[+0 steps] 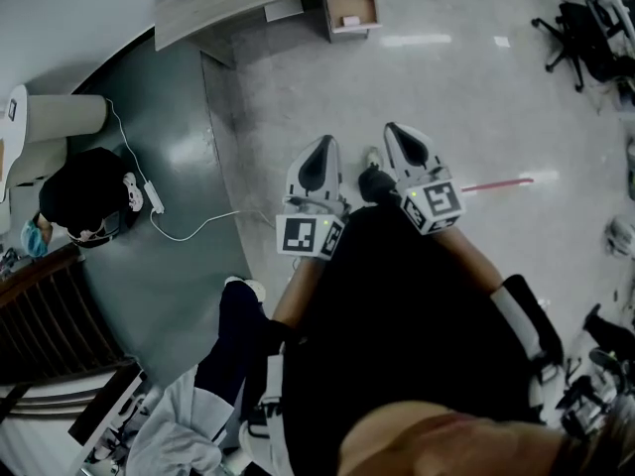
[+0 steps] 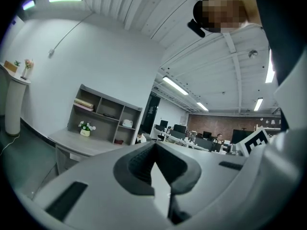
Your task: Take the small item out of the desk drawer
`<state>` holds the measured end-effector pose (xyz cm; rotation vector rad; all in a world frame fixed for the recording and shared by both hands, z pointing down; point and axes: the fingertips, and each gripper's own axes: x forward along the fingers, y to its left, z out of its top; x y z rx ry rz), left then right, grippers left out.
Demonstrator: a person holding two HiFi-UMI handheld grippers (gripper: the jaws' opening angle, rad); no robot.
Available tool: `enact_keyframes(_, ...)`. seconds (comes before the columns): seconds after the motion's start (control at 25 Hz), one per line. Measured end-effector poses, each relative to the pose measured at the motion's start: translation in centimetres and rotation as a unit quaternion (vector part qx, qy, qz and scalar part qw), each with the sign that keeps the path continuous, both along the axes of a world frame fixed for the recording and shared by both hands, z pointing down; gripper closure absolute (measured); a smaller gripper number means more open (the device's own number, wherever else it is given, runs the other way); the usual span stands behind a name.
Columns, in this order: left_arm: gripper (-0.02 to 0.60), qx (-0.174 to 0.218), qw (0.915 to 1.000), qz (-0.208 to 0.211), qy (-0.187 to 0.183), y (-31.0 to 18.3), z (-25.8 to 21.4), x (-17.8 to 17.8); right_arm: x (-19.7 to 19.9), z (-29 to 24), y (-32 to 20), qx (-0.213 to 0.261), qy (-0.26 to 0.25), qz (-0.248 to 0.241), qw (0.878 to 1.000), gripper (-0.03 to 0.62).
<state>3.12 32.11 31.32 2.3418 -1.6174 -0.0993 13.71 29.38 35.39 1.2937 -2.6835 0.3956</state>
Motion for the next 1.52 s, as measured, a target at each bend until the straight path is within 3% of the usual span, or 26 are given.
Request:
enact_keyframes(0.44, 0.583, -0.003, 0.9997, -0.02, -0.011, -8.3, -0.3, 3.4, 4.3, 1.6, -8.7, -0.013, 0.003, -0.007, 1.0, 0.595)
enact_keyframes(0.84, 0.583, -0.007, 0.9998, -0.015, -0.013, -13.9, 1.3, 3.4, 3.6, 4.0, -14.9, -0.027, 0.001, -0.006, 1.0, 0.595)
enact_keyframes(1.2, 0.583, -0.022, 0.9996, -0.013, -0.015, -21.7, 3.0, -0.1, 0.5, 7.1, -22.5, -0.057, 0.01, 0.004, 0.998, 0.595)
enact_keyframes(1.52, 0.583, -0.044, 0.9988, 0.018, -0.014, -31.2, 4.8, -3.9, -3.0, 9.8, -30.6, -0.089, 0.028, 0.03, 0.995, 0.595)
